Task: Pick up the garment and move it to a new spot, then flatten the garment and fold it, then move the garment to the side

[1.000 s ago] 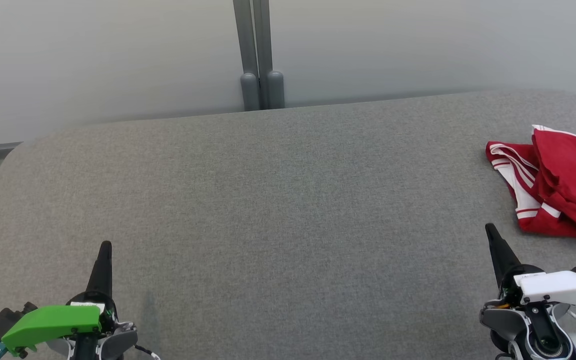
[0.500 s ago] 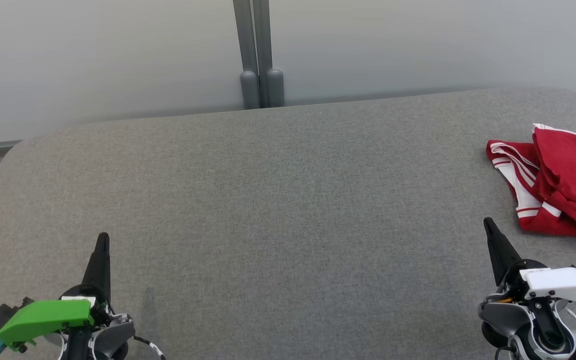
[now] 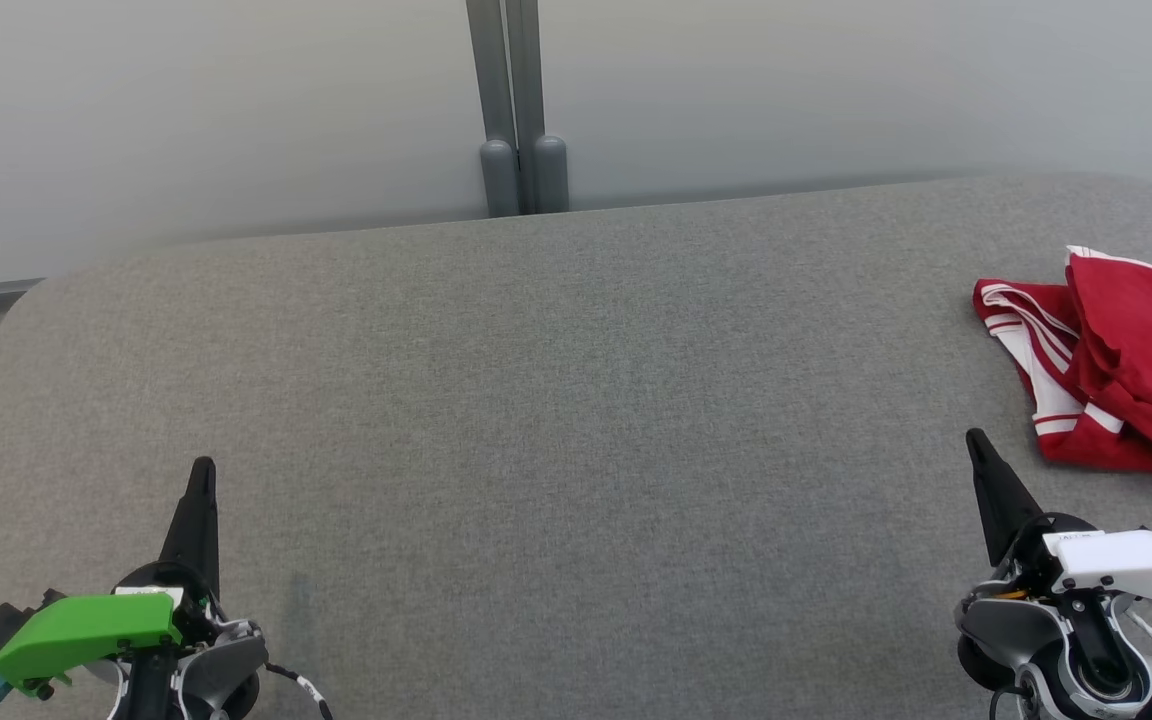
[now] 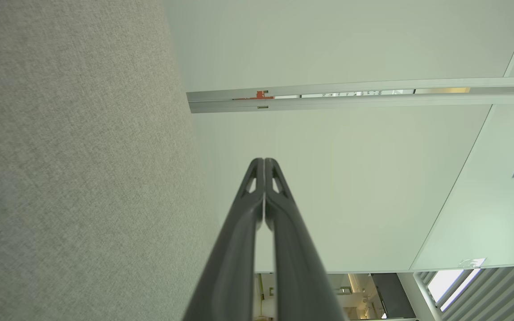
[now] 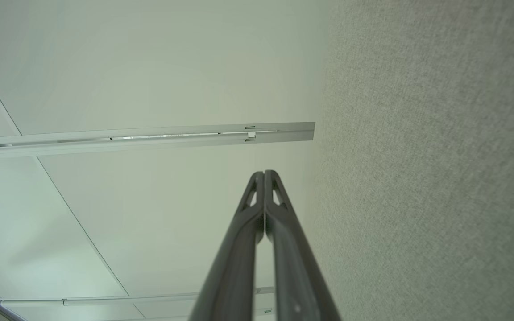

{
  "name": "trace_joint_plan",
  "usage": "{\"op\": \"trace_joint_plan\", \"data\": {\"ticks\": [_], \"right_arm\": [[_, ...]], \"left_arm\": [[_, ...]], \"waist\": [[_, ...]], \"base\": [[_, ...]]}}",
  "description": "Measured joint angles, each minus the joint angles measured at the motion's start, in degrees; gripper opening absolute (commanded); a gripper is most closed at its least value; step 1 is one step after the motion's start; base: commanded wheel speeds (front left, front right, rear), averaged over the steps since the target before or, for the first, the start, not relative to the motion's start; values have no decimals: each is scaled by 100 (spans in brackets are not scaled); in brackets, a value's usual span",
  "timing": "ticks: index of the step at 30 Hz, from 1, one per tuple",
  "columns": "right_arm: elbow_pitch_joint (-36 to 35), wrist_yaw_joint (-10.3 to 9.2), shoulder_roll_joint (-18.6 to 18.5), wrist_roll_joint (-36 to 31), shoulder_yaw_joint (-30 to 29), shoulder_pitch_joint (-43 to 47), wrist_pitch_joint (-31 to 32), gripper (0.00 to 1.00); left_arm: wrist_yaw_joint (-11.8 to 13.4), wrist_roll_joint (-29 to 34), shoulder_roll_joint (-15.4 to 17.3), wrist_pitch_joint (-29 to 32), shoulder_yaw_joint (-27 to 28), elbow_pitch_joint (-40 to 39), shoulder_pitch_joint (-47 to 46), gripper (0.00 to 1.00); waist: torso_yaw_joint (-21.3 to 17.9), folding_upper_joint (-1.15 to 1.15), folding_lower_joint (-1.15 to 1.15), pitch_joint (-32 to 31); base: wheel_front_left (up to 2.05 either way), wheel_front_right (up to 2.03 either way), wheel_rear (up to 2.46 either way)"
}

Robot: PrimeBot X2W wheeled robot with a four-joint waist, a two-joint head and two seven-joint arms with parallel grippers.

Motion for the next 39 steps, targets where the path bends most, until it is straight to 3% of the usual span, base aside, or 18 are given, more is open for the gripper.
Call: {"op": "trace_joint_plan", "data": {"ticks": [39], "right_arm": [[0, 0, 0, 0, 0, -1, 0, 0]], "left_arm": [[-2, 0, 1, 0, 0, -1, 0, 0]], "waist": [[0, 0, 0, 0]], "base": [[0, 0, 0]]}}
